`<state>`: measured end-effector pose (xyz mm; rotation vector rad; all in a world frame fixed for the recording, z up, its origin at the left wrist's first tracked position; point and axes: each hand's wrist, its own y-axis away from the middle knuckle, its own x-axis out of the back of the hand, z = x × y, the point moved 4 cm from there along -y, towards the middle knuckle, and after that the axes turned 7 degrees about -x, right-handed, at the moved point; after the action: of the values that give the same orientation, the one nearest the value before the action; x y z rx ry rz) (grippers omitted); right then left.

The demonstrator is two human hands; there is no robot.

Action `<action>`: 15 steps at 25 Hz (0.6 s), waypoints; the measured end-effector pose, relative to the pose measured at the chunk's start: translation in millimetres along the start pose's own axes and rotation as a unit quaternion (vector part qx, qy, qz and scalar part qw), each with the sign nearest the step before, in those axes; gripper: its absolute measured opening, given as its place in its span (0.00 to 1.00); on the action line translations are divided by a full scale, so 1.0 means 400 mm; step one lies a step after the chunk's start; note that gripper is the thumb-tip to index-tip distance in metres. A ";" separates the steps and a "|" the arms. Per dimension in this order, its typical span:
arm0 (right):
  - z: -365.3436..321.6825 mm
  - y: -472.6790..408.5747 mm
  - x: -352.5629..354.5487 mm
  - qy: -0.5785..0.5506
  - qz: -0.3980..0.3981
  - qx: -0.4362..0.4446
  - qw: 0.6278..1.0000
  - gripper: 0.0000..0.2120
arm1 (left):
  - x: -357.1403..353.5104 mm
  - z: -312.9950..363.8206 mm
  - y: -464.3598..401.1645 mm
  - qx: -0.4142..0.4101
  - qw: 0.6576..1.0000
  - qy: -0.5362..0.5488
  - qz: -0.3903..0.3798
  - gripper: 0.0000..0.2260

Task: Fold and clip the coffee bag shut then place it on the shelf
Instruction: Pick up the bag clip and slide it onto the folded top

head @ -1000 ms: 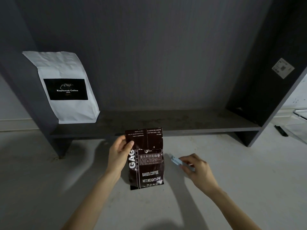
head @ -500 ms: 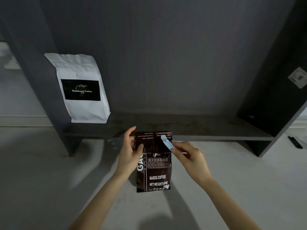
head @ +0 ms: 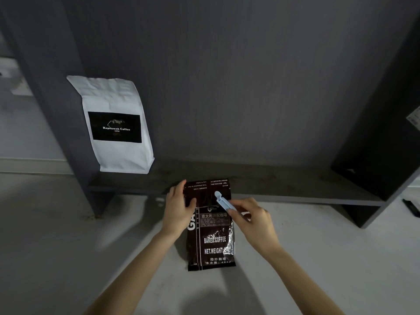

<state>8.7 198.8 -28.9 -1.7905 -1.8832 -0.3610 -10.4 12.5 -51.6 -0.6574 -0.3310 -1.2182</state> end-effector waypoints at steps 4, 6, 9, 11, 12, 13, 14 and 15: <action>0.001 0.000 0.000 0.003 0.007 0.006 1.000 0.08 | 0.012 0.007 0.003 0.009 1.000 -0.009 -0.006 0.26; -0.008 0.004 0.007 0.009 0.014 0.022 1.000 0.09 | 0.038 0.032 0.012 -0.010 0.999 -0.029 0.021 0.25; -0.037 0.014 0.018 0.028 0.023 0.078 0.996 0.10 | 0.077 0.103 0.055 -0.115 0.991 -0.029 0.057 0.16; -0.057 0.022 0.024 0.048 0.040 0.131 0.989 0.10 | 0.081 0.142 0.089 -0.141 0.989 0.024 0.025 0.08; -0.064 0.027 0.026 0.058 0.046 0.150 0.986 0.11 | 0.076 0.153 0.099 -0.131 0.990 0.058 -0.002 0.05; -0.070 0.032 0.026 0.069 0.050 0.163 0.983 0.11 | 0.070 0.159 0.106 -0.120 0.989 0.086 -0.024 0.03; -0.075 0.038 0.026 0.079 0.054 0.171 0.981 0.12 | 0.065 0.162 0.110 -0.112 0.988 0.104 -0.036 0.02; -0.080 0.043 0.026 0.086 0.057 0.177 0.979 0.13 | 0.063 0.164 0.112 -0.109 0.986 0.116 -0.041 0.01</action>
<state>31.5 192.7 0.6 -1.5652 -1.6010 -0.1237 46.9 43.1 0.7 -0.6862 -0.0282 -1.4071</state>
